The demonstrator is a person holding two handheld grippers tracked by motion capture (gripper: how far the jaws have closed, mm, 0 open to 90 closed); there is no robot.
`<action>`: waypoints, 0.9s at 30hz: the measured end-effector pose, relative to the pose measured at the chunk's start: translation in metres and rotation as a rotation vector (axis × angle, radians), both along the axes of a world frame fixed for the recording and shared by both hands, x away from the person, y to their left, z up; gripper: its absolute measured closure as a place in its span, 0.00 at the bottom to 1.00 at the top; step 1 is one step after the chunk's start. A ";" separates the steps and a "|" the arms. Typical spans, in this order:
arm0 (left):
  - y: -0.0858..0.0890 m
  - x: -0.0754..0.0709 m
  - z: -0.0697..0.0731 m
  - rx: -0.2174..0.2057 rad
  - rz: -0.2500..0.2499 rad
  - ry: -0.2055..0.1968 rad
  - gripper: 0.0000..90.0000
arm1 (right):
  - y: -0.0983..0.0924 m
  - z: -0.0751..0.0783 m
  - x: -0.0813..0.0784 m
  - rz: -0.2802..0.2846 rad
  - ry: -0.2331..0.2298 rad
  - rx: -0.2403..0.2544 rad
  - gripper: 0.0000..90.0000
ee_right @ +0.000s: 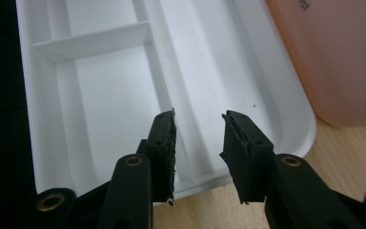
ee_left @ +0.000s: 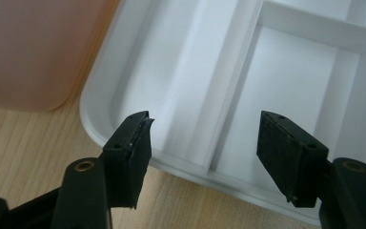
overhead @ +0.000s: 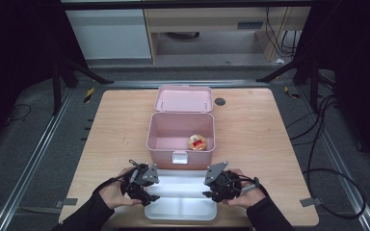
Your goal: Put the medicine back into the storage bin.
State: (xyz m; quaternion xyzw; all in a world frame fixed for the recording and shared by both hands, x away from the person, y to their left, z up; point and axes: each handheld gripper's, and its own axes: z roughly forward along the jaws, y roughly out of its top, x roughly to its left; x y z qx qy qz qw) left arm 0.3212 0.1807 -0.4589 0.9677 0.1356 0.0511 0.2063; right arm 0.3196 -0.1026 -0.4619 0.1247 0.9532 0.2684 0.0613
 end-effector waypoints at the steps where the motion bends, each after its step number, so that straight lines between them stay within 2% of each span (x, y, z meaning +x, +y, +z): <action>1: -0.001 0.000 -0.001 0.006 -0.006 -0.001 0.46 | 0.001 -0.001 0.000 0.007 0.005 -0.008 0.76; 5: -0.005 0.000 -0.004 0.040 -0.032 0.005 0.51 | 0.005 -0.004 -0.001 0.030 0.020 -0.050 0.81; 7: -0.006 0.002 -0.006 0.045 -0.045 0.020 0.57 | 0.007 -0.005 -0.001 0.038 0.027 -0.069 0.83; 14: -0.009 0.005 -0.011 0.067 -0.077 0.042 0.68 | 0.009 -0.010 0.002 0.054 0.056 -0.112 0.91; 20: -0.010 0.006 -0.015 0.084 -0.116 0.070 0.78 | 0.010 -0.011 0.005 0.070 0.067 -0.128 0.94; 27: -0.009 0.011 -0.015 0.084 -0.122 0.086 0.93 | 0.014 -0.012 0.007 0.092 0.081 -0.155 0.95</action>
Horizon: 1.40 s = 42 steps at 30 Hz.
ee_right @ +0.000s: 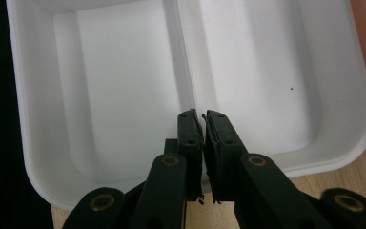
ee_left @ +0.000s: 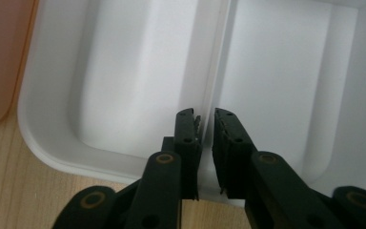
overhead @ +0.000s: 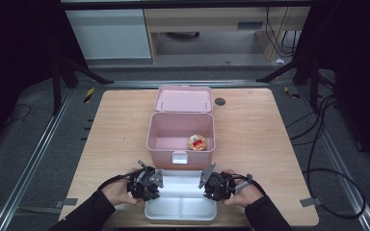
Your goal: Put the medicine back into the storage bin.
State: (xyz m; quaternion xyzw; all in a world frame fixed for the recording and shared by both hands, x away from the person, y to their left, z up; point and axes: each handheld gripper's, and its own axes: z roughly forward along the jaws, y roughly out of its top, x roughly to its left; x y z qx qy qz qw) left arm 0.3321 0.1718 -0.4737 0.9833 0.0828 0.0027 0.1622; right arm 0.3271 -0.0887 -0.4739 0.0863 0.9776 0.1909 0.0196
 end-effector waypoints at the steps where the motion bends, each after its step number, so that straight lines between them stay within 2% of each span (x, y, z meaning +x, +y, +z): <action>1: 0.000 0.001 0.000 -0.004 0.002 0.010 0.93 | 0.001 0.000 0.001 0.002 0.005 -0.004 0.95; 5: 0.001 0.002 0.000 -0.012 -0.008 0.017 0.94 | 0.003 0.000 0.002 0.007 0.019 -0.019 0.95; 11: 0.001 0.002 0.002 0.004 -0.028 0.024 0.95 | 0.004 0.001 0.001 0.032 0.020 -0.014 0.97; 16: 0.005 -0.002 0.012 -0.037 -0.011 0.034 0.95 | 0.002 0.011 -0.003 0.043 0.023 0.000 0.97; 21: 0.010 -0.016 0.031 -0.058 -0.012 0.023 0.95 | 0.003 0.029 -0.015 0.061 0.009 0.011 0.98; 25: 0.014 -0.023 0.047 -0.084 -0.003 0.025 0.95 | 0.001 0.047 -0.021 0.067 0.013 0.042 0.98; 31: 0.016 -0.027 0.085 -0.089 -0.012 -0.028 0.95 | 0.001 0.076 -0.024 0.086 -0.031 0.062 0.98; 37: 0.019 -0.018 0.117 -0.122 -0.013 -0.073 0.95 | -0.002 0.109 -0.016 0.092 -0.085 0.085 0.98; 42: 0.019 -0.003 0.139 -0.124 -0.016 -0.101 0.96 | -0.003 0.133 -0.004 0.095 -0.126 0.087 0.98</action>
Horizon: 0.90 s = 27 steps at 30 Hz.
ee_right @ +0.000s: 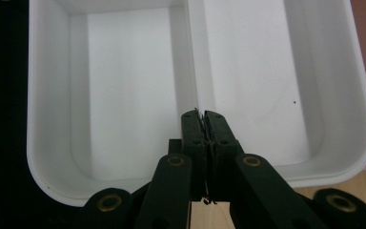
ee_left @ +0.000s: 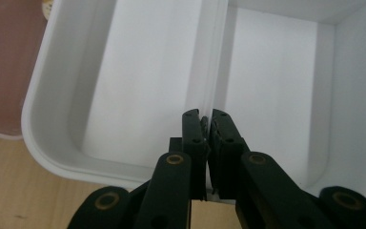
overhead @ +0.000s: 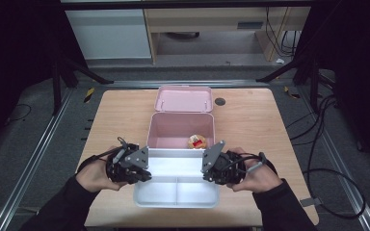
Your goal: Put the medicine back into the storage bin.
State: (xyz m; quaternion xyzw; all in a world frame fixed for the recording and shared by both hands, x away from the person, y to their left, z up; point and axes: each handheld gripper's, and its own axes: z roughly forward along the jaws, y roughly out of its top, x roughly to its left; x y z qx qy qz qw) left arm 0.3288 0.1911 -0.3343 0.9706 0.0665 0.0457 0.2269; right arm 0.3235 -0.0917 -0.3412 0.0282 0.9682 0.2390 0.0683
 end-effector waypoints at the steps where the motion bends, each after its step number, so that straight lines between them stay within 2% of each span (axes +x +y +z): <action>1: 0.000 0.004 0.004 0.000 0.005 -0.009 0.96 | 0.000 0.004 0.004 -0.002 -0.007 0.004 0.98; 7: -0.001 0.034 0.020 -0.005 0.016 -0.031 0.95 | -0.002 0.022 0.031 -0.017 -0.040 0.008 0.97; 13: -0.002 0.065 0.028 -0.007 0.018 -0.053 0.95 | -0.005 0.028 0.061 -0.026 -0.057 0.034 0.98; 19: -0.006 0.097 0.026 0.003 0.027 -0.061 0.95 | -0.005 0.026 0.091 -0.045 -0.085 0.019 0.97; 23: -0.008 0.115 0.023 0.004 0.017 -0.052 0.95 | -0.005 0.022 0.107 -0.054 -0.083 0.006 0.97; 27: -0.009 0.132 0.019 0.000 0.017 -0.039 0.95 | -0.008 0.019 0.121 -0.063 -0.084 0.016 0.97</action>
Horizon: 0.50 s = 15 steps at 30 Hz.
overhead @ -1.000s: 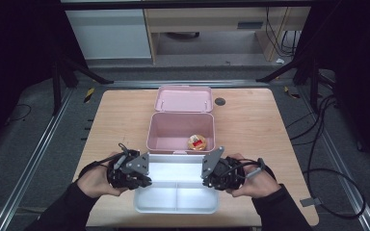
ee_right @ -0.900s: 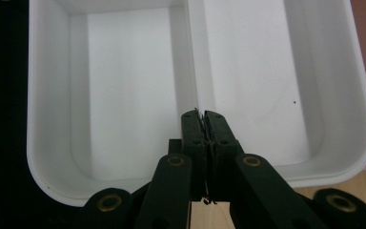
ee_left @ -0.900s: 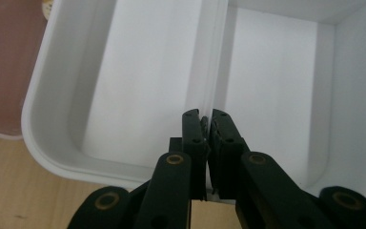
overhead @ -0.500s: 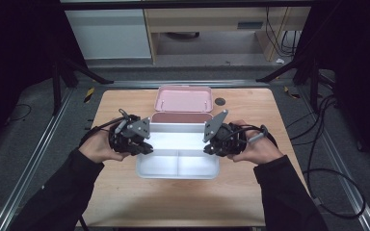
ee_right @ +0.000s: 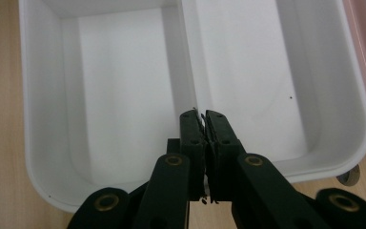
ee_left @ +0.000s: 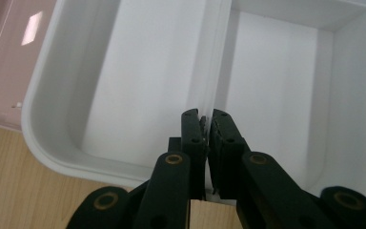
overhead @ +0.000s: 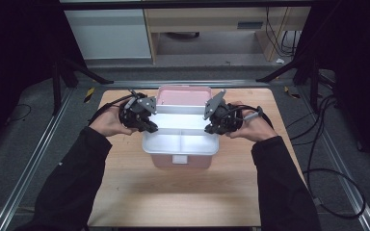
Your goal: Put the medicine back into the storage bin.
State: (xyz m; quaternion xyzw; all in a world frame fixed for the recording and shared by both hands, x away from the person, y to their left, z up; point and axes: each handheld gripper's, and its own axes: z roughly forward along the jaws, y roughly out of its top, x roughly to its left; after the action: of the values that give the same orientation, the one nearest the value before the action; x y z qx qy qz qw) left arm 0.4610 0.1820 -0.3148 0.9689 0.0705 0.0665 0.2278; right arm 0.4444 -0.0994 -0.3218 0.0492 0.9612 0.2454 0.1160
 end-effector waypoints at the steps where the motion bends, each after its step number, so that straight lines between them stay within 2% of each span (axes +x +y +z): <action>1: -0.001 0.004 -0.002 0.001 -0.003 0.008 0.95 | 0.000 -0.001 0.004 -0.006 -0.006 -0.006 0.96; 4: -0.002 0.016 -0.006 0.017 -0.003 0.010 0.95 | 0.001 -0.005 0.014 -0.021 -0.007 -0.014 0.96; 7: -0.002 0.028 -0.011 0.012 -0.010 0.032 0.95 | 0.001 -0.009 0.023 -0.029 0.005 -0.011 0.96; 10: -0.001 0.035 -0.019 0.012 -0.019 0.063 0.95 | 0.001 -0.015 0.027 -0.029 0.015 -0.010 0.96; 15: -0.003 0.044 -0.031 0.025 -0.028 0.083 0.94 | 0.003 -0.026 0.030 -0.034 0.037 -0.023 0.97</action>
State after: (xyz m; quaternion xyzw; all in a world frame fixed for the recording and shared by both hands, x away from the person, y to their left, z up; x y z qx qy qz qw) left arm 0.5047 0.1794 -0.3459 0.9745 0.0656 0.0242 0.2132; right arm 0.4745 -0.0962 -0.3481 0.0688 0.9650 0.2312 0.1028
